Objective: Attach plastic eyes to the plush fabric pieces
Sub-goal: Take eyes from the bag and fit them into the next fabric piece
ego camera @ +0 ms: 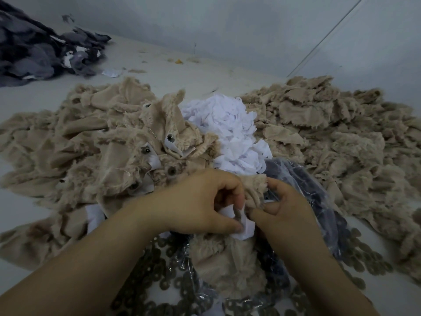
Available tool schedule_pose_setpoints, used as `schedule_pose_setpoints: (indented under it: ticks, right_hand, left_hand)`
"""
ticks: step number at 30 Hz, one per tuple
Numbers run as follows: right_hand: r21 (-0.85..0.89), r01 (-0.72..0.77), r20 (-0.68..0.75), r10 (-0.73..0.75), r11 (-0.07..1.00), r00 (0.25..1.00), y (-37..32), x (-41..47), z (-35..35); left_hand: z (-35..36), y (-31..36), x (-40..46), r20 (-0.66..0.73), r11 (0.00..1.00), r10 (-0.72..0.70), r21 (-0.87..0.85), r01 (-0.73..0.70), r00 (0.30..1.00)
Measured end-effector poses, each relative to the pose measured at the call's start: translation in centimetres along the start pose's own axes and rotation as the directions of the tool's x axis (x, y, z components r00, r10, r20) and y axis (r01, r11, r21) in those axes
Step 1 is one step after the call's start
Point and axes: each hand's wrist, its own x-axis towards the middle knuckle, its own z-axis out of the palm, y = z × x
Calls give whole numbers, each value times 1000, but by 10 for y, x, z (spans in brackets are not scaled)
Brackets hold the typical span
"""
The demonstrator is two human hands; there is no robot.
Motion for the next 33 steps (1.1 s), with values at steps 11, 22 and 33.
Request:
schedule_pose_setpoints:
  ticks: [11,22,33]
  right_hand:
    - [61,39,9,-39,997,999,-2,-4,-2]
    - [44,249,61,-251,968,966,-13,-12,1]
    - [19,114,-62,-113,993,992,-5,-4,-1]
  left_hand:
    - [8,-18,4,-288,969,-152,-232,85,945]
    - [24,-20,14,-396,937,-253,-328,121,883]
    - [-2,-27,0,-375,866,-332,-485,122,866]
